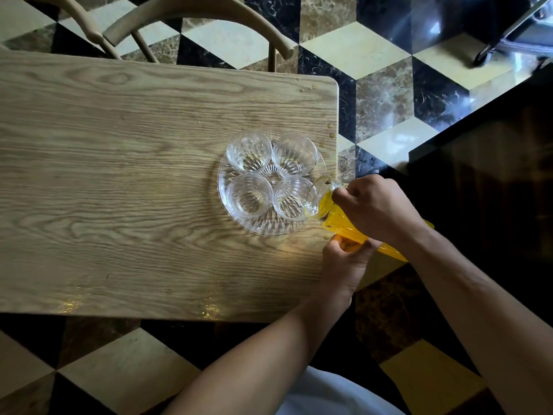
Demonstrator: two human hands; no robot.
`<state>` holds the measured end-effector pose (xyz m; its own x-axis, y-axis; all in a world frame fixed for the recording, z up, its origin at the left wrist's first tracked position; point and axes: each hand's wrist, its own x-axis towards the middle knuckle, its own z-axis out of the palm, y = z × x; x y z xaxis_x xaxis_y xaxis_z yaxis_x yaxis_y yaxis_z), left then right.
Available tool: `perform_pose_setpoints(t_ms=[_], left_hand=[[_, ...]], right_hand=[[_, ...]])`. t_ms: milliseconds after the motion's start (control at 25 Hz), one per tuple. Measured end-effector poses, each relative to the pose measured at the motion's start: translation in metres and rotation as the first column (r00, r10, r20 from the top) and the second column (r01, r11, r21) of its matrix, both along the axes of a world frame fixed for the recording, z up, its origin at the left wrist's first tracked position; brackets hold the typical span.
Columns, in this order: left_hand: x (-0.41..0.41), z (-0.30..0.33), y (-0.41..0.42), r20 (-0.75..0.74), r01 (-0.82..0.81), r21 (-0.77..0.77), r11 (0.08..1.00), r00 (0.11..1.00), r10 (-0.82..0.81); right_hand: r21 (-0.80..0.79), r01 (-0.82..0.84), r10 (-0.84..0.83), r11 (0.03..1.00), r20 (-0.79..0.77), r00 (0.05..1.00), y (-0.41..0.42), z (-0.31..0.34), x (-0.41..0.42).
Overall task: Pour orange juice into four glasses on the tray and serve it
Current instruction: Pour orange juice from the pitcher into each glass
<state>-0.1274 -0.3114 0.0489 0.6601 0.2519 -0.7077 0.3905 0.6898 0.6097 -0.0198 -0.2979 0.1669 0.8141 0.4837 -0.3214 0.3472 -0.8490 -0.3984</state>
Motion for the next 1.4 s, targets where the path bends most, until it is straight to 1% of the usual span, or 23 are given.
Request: perform_pose_setpoints(t_ms=[240,520,880,1400], left_hand=[[0.001,0.005,-0.003,0.008,-0.003,-0.027,1.0,1.0,0.003],[0.004,0.012,-0.006,-0.004,-0.041,-0.055,0.998,0.999,0.041],[0.007,0.014,-0.008,-0.037,-0.037,-0.079,0.996,0.999,0.034],[0.01,0.014,-0.012,-0.057,-0.032,-0.107,0.994,0.998,0.026]], right_hand=[[-0.062,-0.008,0.009,0.998,0.011,1.0,0.003,-0.002,0.003],[-0.076,-0.032,0.034,0.997,0.023,0.999,0.004,-0.003,0.003],[-0.092,-0.048,0.053,0.995,0.059,0.997,0.005,-0.003,0.006],[-0.105,-0.045,0.05,0.993,0.044,0.998,0.006,0.0,0.008]])
